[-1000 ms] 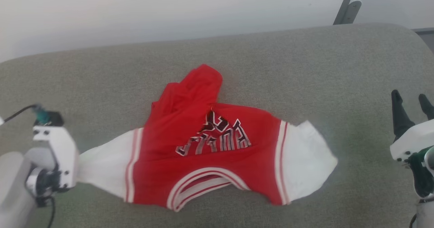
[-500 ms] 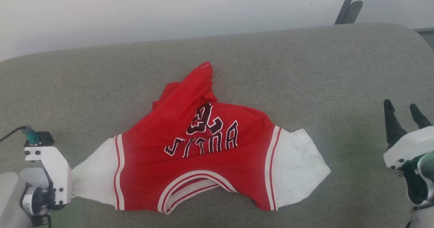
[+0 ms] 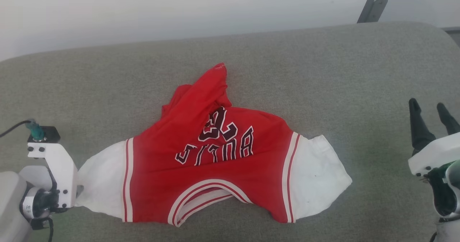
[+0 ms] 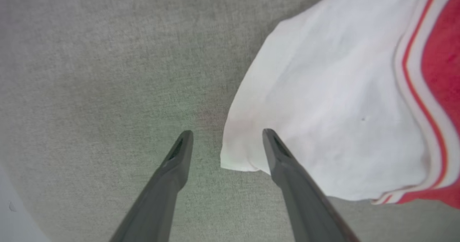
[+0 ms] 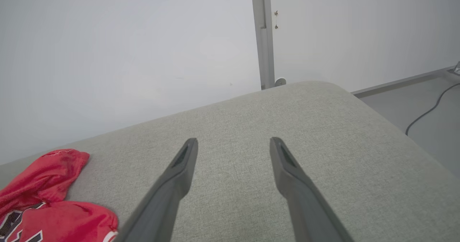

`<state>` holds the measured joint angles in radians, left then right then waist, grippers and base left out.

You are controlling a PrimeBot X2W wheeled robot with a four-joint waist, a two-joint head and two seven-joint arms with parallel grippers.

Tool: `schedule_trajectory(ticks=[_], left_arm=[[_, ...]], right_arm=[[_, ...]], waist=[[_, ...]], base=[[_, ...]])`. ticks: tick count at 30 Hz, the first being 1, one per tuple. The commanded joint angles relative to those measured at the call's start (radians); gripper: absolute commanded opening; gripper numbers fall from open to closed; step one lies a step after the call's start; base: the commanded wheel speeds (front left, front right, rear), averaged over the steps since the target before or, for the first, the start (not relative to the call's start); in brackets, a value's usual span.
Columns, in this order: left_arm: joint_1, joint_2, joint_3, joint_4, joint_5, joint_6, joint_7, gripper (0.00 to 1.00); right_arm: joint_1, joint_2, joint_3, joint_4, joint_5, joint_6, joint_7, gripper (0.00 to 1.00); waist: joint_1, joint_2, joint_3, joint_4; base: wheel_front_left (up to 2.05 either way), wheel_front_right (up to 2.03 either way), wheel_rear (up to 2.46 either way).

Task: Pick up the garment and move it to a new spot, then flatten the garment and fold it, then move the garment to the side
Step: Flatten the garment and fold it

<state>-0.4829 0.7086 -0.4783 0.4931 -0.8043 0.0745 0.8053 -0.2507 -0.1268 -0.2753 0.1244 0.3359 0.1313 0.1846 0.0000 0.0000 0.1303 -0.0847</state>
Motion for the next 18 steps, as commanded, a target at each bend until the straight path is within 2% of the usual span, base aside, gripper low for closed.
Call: schedule_trajectory(ticks=[1,9,10,11,12,18], left_arm=[[-0.002,0.000,-0.006,0.001,0.008,0.007,0.008,1.00],[0.023,-0.016,-0.007,0.027,-0.007,0.027,0.009,1.00],[0.027,-0.024,-0.002,0.033,-0.018,0.030,0.011,0.49],[0.033,-0.030,0.000,0.038,-0.029,0.030,0.014,0.06],[0.036,-0.034,0.000,0.042,-0.036,0.027,0.018,0.00],[0.027,-0.045,-0.005,0.042,-0.035,0.016,0.008,0.00]], right_arm=[[0.011,0.001,-0.002,-0.016,0.004,-0.001,-0.009,1.00],[0.070,-0.001,0.034,-0.108,0.016,-0.001,-0.015,1.00],[0.080,-0.009,0.048,-0.119,0.021,-0.001,-0.006,1.00],[0.092,-0.017,0.066,-0.128,0.025,-0.001,0.006,1.00],[0.104,-0.021,0.080,-0.140,0.032,-0.001,0.019,1.00],[0.173,-0.081,0.195,-0.191,0.092,-0.001,0.143,1.00]], waist=[[0.0000,0.0000,0.008,-0.004],[0.0000,0.0000,0.040,-0.021],[0.0000,0.0000,0.041,-0.022],[0.0000,0.0000,0.042,-0.023],[0.0000,0.0000,0.043,-0.023],[0.0000,0.0000,0.041,-0.008]], base=[[0.00,0.00,0.00],[0.00,0.00,0.00],[0.00,0.00,0.00],[0.00,0.00,0.00],[0.00,0.00,0.00],[0.00,0.00,0.00]])
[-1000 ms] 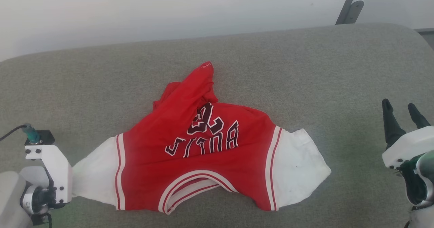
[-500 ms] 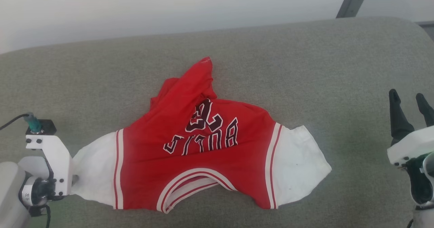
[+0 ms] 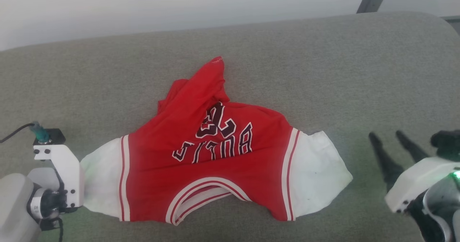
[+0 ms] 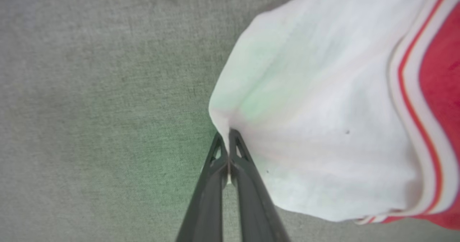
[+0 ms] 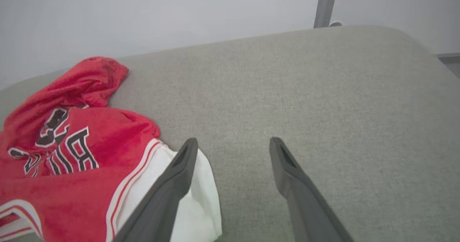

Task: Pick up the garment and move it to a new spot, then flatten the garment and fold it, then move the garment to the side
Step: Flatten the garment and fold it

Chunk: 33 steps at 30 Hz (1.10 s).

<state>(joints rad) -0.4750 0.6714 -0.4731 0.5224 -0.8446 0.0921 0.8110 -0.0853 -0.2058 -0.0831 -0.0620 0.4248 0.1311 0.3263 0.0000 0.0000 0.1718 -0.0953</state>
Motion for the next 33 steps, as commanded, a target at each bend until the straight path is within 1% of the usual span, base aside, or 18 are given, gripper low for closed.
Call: schedule_trajectory(ticks=[1,4,5,8,9,11,16,20,21,22,24,27,33], left_arm=[[0.014,-0.011,-0.010,0.011,0.007,-0.003,-0.002,0.00],[0.004,-0.017,-0.016,0.009,0.012,-0.008,-0.007,0.00],[-0.002,-0.025,-0.020,0.006,0.012,-0.013,-0.010,0.00],[-0.010,-0.036,-0.027,0.002,0.016,-0.019,-0.013,0.00],[-0.015,-0.039,-0.030,0.001,0.019,-0.020,-0.016,0.00],[-0.019,-0.042,-0.032,-0.001,0.019,-0.025,-0.019,0.00],[-0.033,-0.058,-0.044,0.000,0.019,-0.035,-0.027,0.00],[-0.043,-0.068,-0.051,0.009,0.021,-0.039,-0.031,0.00],[-0.044,-0.070,-0.052,0.012,0.020,-0.041,-0.033,0.00],[-0.044,-0.072,-0.053,0.014,0.020,-0.042,-0.035,0.00],[-0.046,-0.075,-0.052,0.019,0.019,-0.044,-0.046,0.00],[-0.057,-0.074,-0.043,0.021,0.012,-0.046,-0.060,0.00],[-0.123,-0.060,-0.031,-0.023,0.028,-0.051,-0.078,0.00]], right_arm=[[0.017,-0.009,0.013,-0.012,0.010,-0.001,0.025,1.00],[0.037,-0.028,0.043,-0.014,0.040,-0.001,0.105,1.00],[0.043,-0.038,0.050,0.001,0.055,-0.001,0.161,1.00],[0.043,-0.047,0.059,0.028,0.069,-0.001,0.232,1.00],[0.040,-0.058,0.065,0.036,0.065,-0.001,0.251,1.00],[0.032,-0.058,0.063,0.050,0.070,-0.001,0.266,1.00],[0.006,-0.064,0.086,0.126,0.084,-0.001,0.353,1.00],[-0.021,-0.069,0.107,0.186,0.079,-0.001,0.393,1.00],[-0.026,-0.076,0.115,0.201,0.066,-0.001,0.401,0.45],[-0.031,-0.080,0.117,0.219,0.058,-0.001,0.405,0.00],[-0.042,-0.076,0.118,0.238,0.052,0.000,0.407,0.00],[-0.064,-0.069,0.091,0.241,0.070,-0.001,0.405,0.00],[-0.126,-0.046,0.025,0.172,0.142,-0.001,0.414,0.00]], waist=[[0.0000,0.0000,0.000,0.007],[0.0000,0.0000,-0.001,0.018],[0.0000,0.0000,-0.002,0.026],[0.0000,0.0000,-0.001,0.039],[0.0000,0.0000,0.000,0.043],[0.0000,0.0000,0.000,0.047],[0.0000,0.0000,0.003,0.066],[0.0000,0.0000,0.004,0.076],[0.0000,0.0000,0.004,0.078],[0.0000,0.0000,0.003,0.081],[0.0000,0.0000,-0.001,0.086],[0.0000,0.0000,-0.014,0.093],[0.0000,0.0000,-0.060,0.107]], base=[[0.00,0.00,0.00],[0.00,0.00,0.00],[0.00,0.00,0.00],[0.00,0.00,0.00],[0.00,0.00,0.00],[0.00,0.00,0.00],[0.00,0.00,0.00],[0.00,0.00,0.00],[0.00,0.00,0.00],[0.00,0.00,0.00],[0.00,0.00,0.00],[0.00,0.00,0.00],[0.00,0.00,0.00]])
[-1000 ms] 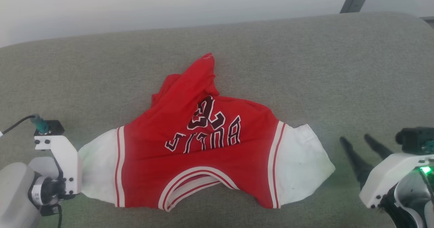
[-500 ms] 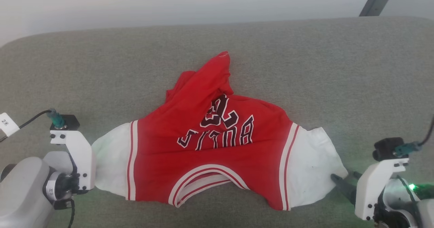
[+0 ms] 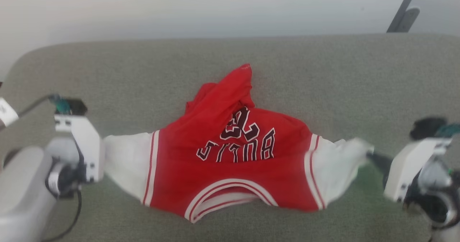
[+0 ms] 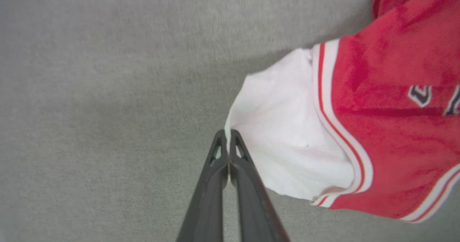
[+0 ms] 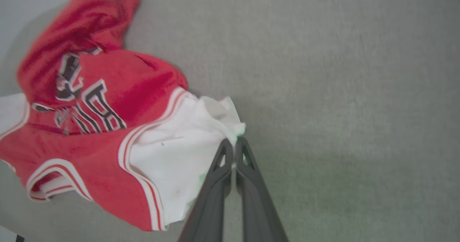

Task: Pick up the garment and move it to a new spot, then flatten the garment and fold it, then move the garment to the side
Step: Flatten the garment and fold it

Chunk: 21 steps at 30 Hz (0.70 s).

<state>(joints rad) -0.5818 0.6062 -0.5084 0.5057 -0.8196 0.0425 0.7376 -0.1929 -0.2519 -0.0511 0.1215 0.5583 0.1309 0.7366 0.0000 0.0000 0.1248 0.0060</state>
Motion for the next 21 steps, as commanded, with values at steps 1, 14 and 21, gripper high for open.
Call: schedule_trajectory(ticks=[1,14,21], left_arm=[[-0.033,0.003,0.008,-0.017,0.004,-0.001,-0.006,0.00],[-0.315,-0.029,0.028,-0.063,0.048,-0.047,-0.055,0.00],[-0.494,-0.051,0.049,-0.008,0.092,-0.062,-0.148,0.00]], right_arm=[[-0.033,0.004,-0.014,-0.026,0.018,0.000,0.007,0.00],[-0.370,0.067,-0.080,-0.044,-0.021,0.000,-0.056,0.00],[-0.577,0.090,-0.065,0.043,-0.070,0.000,-0.166,0.00]], waist=[[0.0000,0.0000,-0.022,0.009],[0.0000,0.0000,-0.131,0.036],[0.0000,0.0000,-0.140,0.029]], base=[[0.00,0.00,0.00],[0.00,0.00,0.00],[0.00,0.00,0.00]])
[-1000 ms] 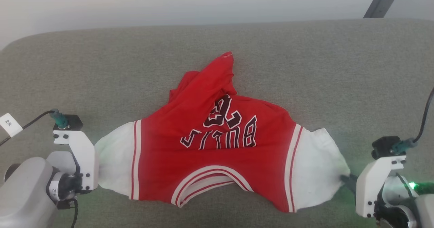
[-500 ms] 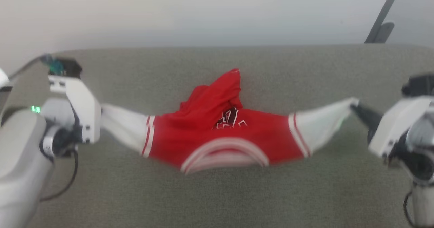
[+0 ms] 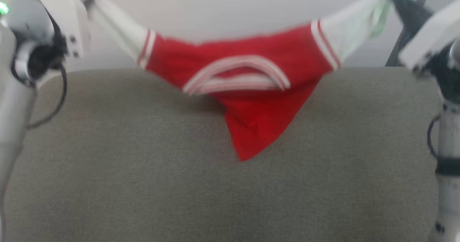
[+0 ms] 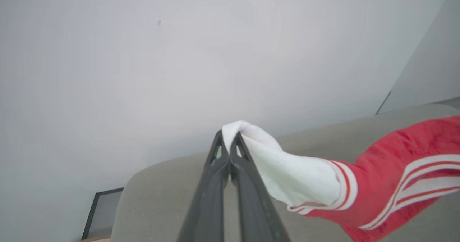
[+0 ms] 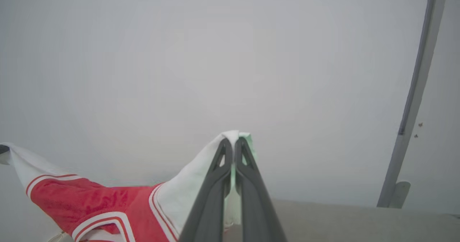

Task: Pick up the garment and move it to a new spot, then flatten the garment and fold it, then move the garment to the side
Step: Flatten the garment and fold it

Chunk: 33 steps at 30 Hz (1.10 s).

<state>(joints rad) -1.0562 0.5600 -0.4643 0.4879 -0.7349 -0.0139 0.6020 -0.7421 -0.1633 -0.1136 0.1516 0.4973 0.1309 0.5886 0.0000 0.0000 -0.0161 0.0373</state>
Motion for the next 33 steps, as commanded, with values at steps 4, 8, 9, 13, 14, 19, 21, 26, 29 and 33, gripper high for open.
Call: schedule_trajectory(ticks=[4,8,9,13,14,19,21,26,29,33], left_arm=[[-0.082,-0.013,0.004,0.048,0.033,-0.013,-0.055,0.00],[-0.148,-0.027,0.004,0.096,0.048,-0.019,-0.099,0.00],[-0.164,-0.030,0.002,0.107,0.054,-0.021,-0.110,0.00],[-0.213,-0.051,-0.005,0.153,0.070,-0.024,-0.145,0.00],[-0.225,-0.056,-0.009,0.162,0.076,-0.025,-0.152,0.00],[-0.294,-0.084,-0.014,0.207,0.097,-0.027,-0.203,0.00],[-0.324,-0.094,-0.020,0.220,0.108,-0.027,-0.227,0.00],[-0.404,-0.122,-0.030,0.256,0.134,-0.022,-0.287,0.00],[-0.465,-0.138,-0.035,0.273,0.159,-0.017,-0.338,0.00],[-0.545,-0.157,-0.039,0.300,0.190,-0.005,-0.426,0.00]], right_arm=[[-0.113,0.001,0.013,0.075,-0.017,0.000,-0.075,0.00],[-0.204,-0.001,0.044,0.159,-0.018,0.000,-0.140,0.00],[-0.226,-0.002,0.051,0.178,-0.018,0.000,-0.159,0.00],[-0.295,-0.007,0.079,0.261,-0.023,0.000,-0.228,0.00],[-0.311,-0.011,0.088,0.279,-0.025,0.000,-0.244,0.00],[-0.395,-0.020,0.120,0.367,-0.028,0.000,-0.333,0.00],[-0.431,-0.029,0.133,0.398,-0.035,0.000,-0.371,0.00],[-0.523,-0.043,0.164,0.472,-0.053,0.000,-0.481,0.00],[-0.586,-0.059,0.192,0.514,-0.076,0.000,-0.567,0.00],[-0.661,-0.079,0.242,0.568,-0.115,0.000,-0.710,0.00]], waist=[[0.0000,0.0000,0.003,-0.008],[0.0000,0.0000,0.009,-0.015],[0.0000,0.0000,0.011,-0.015],[0.0000,0.0000,0.030,-0.018],[0.0000,0.0000,0.038,-0.019],[0.0000,0.0000,0.110,-0.023],[0.0000,0.0000,0.147,-0.024],[0.0000,0.0000,0.249,-0.028],[0.0000,0.0000,0.312,-0.026],[0.0000,0.0000,0.382,-0.020]], base=[[0.00,0.00,0.00],[0.00,0.00,0.00],[0.00,0.00,0.00],[0.00,0.00,0.00],[0.00,0.00,0.00],[0.00,0.00,0.00],[0.00,0.00,0.00],[0.00,0.00,0.00],[0.00,0.00,0.00],[0.00,0.00,0.00]])
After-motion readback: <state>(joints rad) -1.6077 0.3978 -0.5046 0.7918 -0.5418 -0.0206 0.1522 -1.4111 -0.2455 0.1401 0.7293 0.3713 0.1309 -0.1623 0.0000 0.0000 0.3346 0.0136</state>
